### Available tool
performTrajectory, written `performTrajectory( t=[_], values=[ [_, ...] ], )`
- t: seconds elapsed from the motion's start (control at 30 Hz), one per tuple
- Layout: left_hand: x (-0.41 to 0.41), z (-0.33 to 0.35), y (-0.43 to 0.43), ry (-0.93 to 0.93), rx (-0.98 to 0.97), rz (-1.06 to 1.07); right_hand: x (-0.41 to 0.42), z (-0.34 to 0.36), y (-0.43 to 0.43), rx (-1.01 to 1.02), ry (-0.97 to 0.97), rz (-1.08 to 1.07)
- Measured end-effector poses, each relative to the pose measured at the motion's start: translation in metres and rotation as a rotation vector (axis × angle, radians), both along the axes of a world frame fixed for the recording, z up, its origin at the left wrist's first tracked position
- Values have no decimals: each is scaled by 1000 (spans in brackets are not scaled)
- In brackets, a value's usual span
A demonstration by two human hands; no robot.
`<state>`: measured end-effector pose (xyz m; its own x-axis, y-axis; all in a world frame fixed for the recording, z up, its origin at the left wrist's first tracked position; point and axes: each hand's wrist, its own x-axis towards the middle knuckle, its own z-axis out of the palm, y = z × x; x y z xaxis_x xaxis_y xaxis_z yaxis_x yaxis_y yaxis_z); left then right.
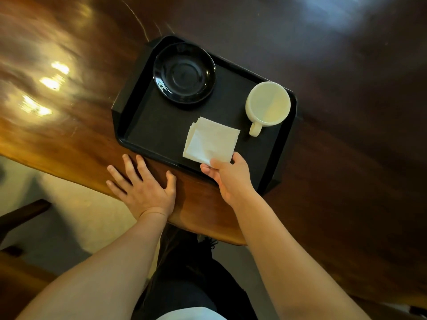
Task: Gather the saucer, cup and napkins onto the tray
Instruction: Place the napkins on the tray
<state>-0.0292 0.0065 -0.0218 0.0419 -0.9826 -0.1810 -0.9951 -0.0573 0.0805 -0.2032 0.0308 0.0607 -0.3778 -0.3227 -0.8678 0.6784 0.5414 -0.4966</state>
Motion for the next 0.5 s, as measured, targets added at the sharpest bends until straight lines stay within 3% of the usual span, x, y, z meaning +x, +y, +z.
performTrajectory(
  t=[0.17,0.5],
  values=[
    [1,0,0,0,-4,-6,4,-7,-3,167,103,129],
    [2,1,1,25,-2,-3,0,-3,17,209,269,364]
  ],
)
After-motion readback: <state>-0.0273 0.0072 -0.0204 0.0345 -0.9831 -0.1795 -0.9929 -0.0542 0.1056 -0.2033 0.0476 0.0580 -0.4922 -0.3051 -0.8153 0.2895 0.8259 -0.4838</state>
